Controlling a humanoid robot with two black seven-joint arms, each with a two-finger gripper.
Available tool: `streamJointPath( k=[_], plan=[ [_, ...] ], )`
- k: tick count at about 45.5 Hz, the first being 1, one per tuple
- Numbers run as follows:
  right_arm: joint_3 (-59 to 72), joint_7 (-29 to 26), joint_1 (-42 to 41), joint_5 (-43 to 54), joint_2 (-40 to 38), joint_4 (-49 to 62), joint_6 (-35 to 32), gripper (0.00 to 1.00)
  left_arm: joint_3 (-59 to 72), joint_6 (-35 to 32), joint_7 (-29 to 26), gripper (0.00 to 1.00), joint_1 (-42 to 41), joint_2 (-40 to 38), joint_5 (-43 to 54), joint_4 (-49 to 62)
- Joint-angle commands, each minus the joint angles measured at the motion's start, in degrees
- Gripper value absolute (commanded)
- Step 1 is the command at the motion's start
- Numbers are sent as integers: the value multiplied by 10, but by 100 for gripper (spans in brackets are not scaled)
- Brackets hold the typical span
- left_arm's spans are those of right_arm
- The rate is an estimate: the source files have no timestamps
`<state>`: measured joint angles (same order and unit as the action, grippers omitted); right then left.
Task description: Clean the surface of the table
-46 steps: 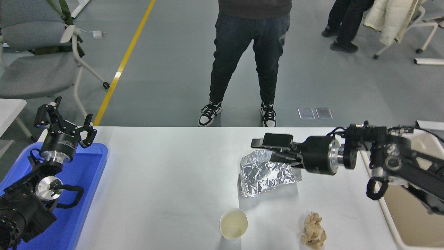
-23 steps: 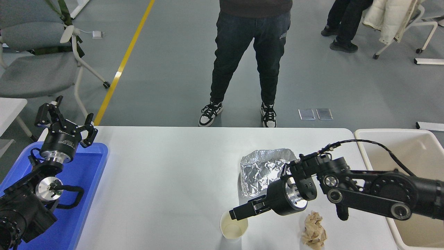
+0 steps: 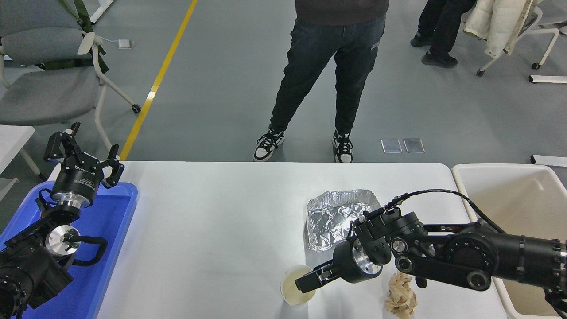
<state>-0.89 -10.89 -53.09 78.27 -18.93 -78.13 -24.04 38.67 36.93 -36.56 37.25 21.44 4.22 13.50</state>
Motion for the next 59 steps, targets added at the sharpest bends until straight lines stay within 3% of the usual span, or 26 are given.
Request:
streamJointPath(
  k=[1,6,9,11,13,14,39,59],
  plan=[
    [3,1,22,21,6,8,34,93,0,1,0,100,-1,0,0,-1],
    [4,0,22,21,6,8,33,74,0,0,0,100,-1,0,0,0],
    [6,0,21,21,6,8,32,40,0,0,0,100,0,0,0,0],
    [6,0,20,21,6,8,32,27,0,1,0,100,0,0,0,-1],
    [6,0,20,22,5,8,32,2,0,1,0,100,-1,0,0,-1],
    [6,0,19,22,5,8,33,0,0,1,0,100,0,0,0,-1],
    [-13,0,7,-3,-9,-3,32,0,0,1,0,100,0,0,0,0],
    [-60,-6,-152,-175,-201,-138,-23,0,0,2,0,100,-1,0,0,-1]
  ],
)
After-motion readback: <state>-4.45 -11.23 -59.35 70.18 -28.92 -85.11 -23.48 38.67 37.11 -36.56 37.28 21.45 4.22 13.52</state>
